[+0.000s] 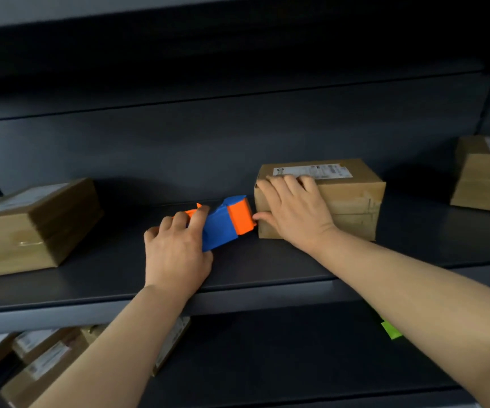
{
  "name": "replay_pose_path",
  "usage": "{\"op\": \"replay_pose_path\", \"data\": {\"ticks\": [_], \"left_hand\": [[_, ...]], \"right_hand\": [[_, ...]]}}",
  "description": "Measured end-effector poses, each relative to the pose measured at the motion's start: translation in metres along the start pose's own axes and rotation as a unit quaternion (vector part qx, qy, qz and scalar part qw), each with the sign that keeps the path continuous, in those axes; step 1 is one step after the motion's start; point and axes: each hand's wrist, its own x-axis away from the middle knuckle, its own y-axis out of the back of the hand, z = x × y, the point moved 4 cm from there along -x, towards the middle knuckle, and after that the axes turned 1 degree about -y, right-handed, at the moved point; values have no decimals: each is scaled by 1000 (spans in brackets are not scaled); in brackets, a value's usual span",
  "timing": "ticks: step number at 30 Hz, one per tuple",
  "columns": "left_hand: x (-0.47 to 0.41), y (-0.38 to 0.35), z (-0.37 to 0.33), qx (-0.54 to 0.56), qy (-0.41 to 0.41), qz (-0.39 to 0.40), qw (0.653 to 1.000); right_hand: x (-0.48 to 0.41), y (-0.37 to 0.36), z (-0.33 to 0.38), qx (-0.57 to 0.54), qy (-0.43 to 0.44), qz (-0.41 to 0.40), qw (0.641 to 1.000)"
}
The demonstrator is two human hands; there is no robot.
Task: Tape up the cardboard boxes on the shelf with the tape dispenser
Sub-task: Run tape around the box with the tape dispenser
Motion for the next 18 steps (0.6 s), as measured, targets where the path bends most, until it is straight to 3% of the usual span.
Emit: {"op": "replay_pose_path", "data": {"ticks": [5, 10, 15, 18], "left_hand": [[0, 0, 1, 30, 0, 3, 1000], [-2, -2, 0, 24, -12, -12, 1000], [-1, -1, -1, 34, -20, -19, 999], [-1, 1, -2, 33, -18, -11, 999]], "right_hand": [[2, 14, -16, -47, 7, 10, 999], [39, 15, -88, -25, -78, -11, 997], [43, 9, -90, -48, -80, -31, 995], [44, 13, -92, -71, -88, -1, 994]]}}
